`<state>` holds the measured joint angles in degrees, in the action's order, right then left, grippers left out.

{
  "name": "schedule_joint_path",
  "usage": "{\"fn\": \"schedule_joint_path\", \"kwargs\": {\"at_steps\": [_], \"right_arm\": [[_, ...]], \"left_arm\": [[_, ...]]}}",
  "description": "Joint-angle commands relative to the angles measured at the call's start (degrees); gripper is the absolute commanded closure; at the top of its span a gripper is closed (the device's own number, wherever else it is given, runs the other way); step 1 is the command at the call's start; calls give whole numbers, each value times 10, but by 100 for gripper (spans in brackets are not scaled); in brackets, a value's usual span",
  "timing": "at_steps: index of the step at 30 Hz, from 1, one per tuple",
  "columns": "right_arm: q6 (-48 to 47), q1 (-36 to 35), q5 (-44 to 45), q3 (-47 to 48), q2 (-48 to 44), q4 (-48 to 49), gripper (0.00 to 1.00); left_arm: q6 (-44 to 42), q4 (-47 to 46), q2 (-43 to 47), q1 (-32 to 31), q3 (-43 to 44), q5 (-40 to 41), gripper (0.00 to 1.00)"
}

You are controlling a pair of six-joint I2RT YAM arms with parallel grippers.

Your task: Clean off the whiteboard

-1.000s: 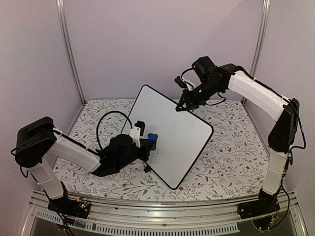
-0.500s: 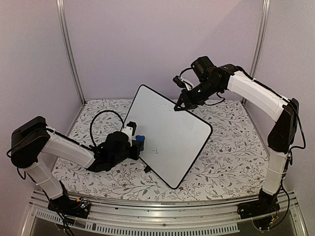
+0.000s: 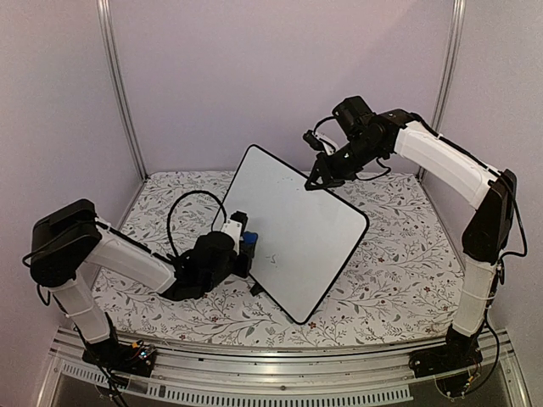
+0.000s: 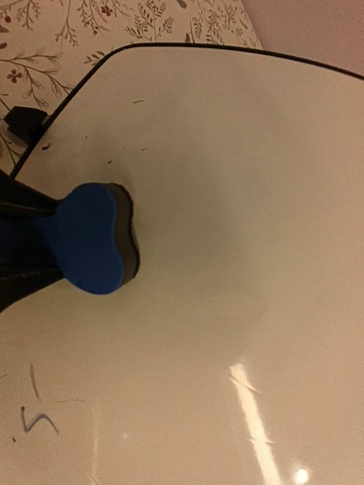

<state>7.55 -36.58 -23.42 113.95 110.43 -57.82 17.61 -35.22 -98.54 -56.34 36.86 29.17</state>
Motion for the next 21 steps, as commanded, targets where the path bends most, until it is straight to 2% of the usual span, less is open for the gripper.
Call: {"fn": "schedule_joint_path", "kwargs": {"at_steps": [1,21], "right_arm": [[-62,-30,-2,-4,18,-8,100],[-62,-30,-1,-4,14,-9,100]], "left_arm": [[0,14,-46,-53,24,-114,96],[6,37,-61,-104,58,-124,96]]}}
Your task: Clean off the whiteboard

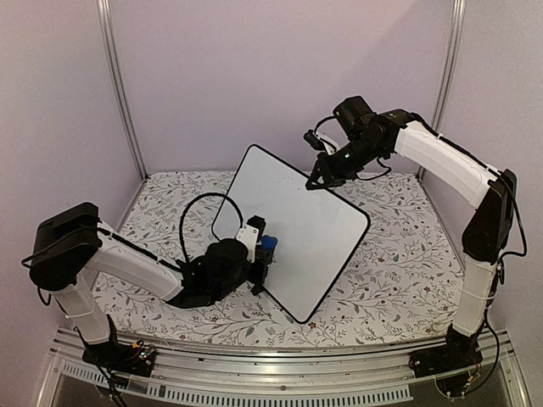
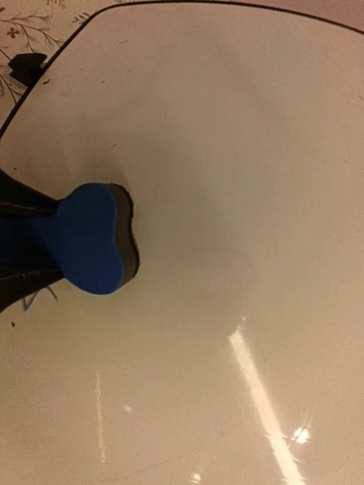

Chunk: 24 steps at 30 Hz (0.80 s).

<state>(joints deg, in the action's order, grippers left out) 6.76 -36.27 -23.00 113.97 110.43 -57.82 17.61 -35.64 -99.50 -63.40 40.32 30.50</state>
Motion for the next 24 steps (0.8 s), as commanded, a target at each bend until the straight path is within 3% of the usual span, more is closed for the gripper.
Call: {"fn": "schedule_joint_path", "kwargs": {"at_steps": [1,18,24], "right_arm": [[-54,-33,-6,-4,14,-9,100],[-54,-33,-5,-6,11,-8,100],[-54,-33,-4,-6,13,-8,100]], "left_arm": [[5,43,-52,-36,24,-137,96],[8,91,-42,-61,49,-116,96],[40,164,-14,-10,45,-63,97]]}}
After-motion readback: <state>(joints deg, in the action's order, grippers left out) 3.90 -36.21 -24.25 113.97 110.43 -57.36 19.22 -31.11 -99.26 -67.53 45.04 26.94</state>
